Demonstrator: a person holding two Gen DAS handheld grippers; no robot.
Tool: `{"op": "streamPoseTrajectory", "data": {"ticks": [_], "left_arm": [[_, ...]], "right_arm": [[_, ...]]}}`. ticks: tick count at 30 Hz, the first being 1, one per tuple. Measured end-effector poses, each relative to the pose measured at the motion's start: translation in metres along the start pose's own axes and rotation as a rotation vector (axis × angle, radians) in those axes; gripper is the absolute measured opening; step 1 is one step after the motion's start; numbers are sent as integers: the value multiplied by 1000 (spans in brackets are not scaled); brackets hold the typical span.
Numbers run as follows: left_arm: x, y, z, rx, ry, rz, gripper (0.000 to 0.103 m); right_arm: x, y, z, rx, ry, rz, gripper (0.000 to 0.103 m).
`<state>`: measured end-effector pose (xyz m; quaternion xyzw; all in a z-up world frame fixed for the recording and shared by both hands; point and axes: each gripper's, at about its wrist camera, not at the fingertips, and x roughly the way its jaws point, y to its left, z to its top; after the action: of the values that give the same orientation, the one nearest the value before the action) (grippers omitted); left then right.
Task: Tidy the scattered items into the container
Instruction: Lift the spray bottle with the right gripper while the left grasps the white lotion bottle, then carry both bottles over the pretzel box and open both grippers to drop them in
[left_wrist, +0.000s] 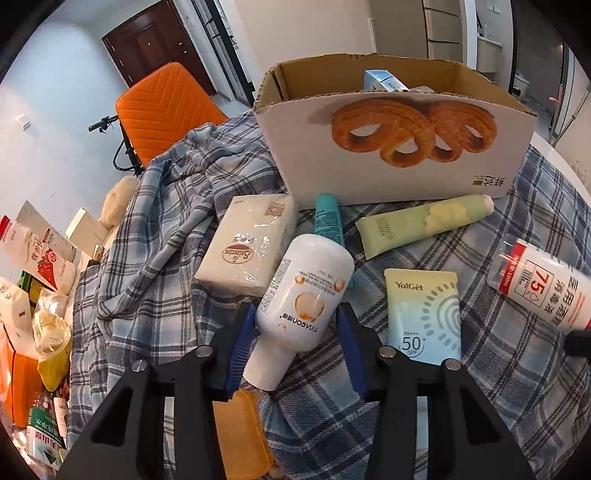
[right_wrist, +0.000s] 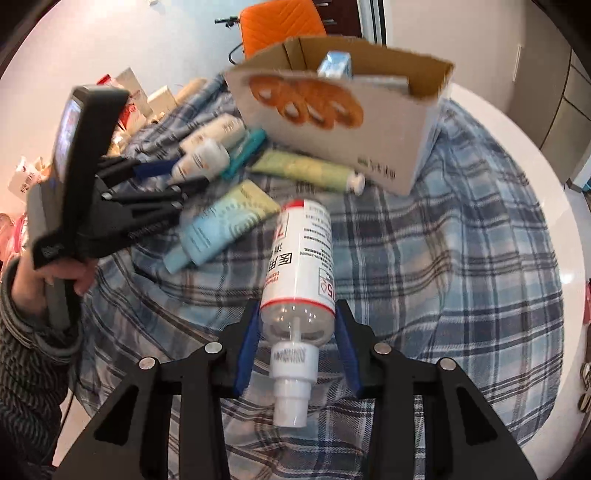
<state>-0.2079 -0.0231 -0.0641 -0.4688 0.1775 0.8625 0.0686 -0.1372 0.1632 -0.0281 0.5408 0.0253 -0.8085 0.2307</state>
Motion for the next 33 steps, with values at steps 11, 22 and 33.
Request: {"op": "streamPoseTrajectory", "data": {"ticks": [11, 22, 33], "left_arm": [[-2, -2, 2, 1, 3, -14, 45], [-28, 3, 9, -9, -36, -44, 45], [-80, -1, 53, -80, -169, -94, 45]], "right_arm": [[25, 19, 9, -136, -22, -89, 37], [2, 8, 13, -70, -71, -26, 37], [-73, 3, 69, -10, -334, -54, 37]]}}
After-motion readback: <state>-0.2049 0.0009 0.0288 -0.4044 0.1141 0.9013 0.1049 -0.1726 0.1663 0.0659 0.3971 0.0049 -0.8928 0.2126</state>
